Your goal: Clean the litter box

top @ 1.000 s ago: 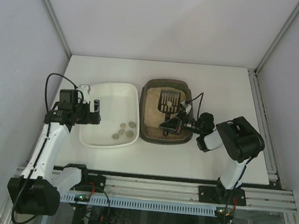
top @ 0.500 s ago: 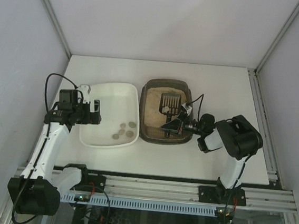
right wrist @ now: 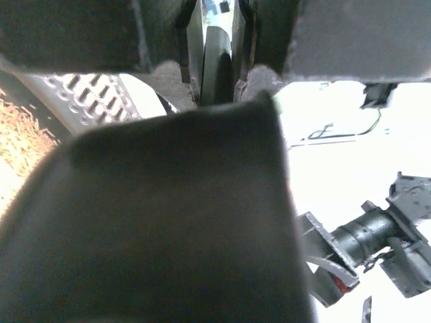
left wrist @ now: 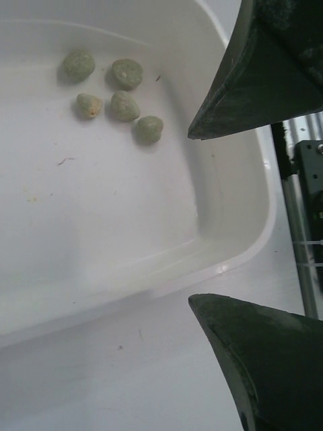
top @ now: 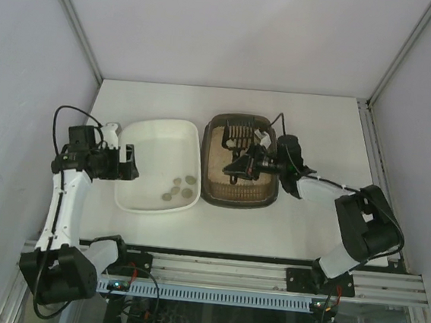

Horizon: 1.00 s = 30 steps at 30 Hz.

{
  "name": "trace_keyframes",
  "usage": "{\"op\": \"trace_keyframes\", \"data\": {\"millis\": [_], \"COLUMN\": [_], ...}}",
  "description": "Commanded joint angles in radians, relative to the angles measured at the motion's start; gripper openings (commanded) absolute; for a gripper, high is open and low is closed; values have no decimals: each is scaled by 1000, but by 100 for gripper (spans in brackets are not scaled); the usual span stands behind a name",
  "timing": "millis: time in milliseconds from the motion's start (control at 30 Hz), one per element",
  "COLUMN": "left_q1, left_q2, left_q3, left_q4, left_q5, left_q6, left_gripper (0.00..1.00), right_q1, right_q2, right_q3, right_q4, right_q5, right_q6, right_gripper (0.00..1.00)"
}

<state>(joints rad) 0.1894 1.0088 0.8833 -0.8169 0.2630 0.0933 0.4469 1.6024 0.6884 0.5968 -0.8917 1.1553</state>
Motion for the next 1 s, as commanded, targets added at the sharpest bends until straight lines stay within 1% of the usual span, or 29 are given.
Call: {"op": "trace_keyframes", "data": {"millis": [0,67,133,233,300,400,467,500,567,633,733,833,967], "left_q1": [92,127,152,192,212,243,263,269,268,269,269,268,269], "left_q2": [66,77,78,103,140,191,204,202,184,149,89,56,73], "left_q3": [166,201,215,212,214,212,197,189,170,148,114,99,101], "left_q4": [-152,-181,-184,-195,-229,-270,-260,-236,-193,-149,-94,-68,-68], "left_q5": [223,280,343,489,564,619,609,572,477,387,312,292,300], "left_q6": [152,160,157,145,163,190,170,134,76,27,-5,-15,-29], "left_gripper": [100,100,100,100,100,100,100,100,100,100,100,100,100], "right_q1": [116,160,192,257,323,445,538,569,612,635,652,650,645], "right_q2": [-106,-94,-51,51,139,277,353,398,461,499,513,502,466], "right_q3": [291,407,504,691,837,1069,1180,1227,1300,1338,1338,1334,1315], "right_q4": [-755,-894,-995,-1177,-1335,-1561,-1647,-1681,-1740,-1767,-1754,-1736,-1690], "right_q5": [243,327,368,476,627,932,1142,1246,1356,1406,1447,1457,1459], "right_q6": [-428,-497,-530,-599,-678,-742,-787,-798,-806,-811,-815,-812,-823], "right_gripper": [0,0,0,0,0,0,0,0,0,0,0,0,0]}}
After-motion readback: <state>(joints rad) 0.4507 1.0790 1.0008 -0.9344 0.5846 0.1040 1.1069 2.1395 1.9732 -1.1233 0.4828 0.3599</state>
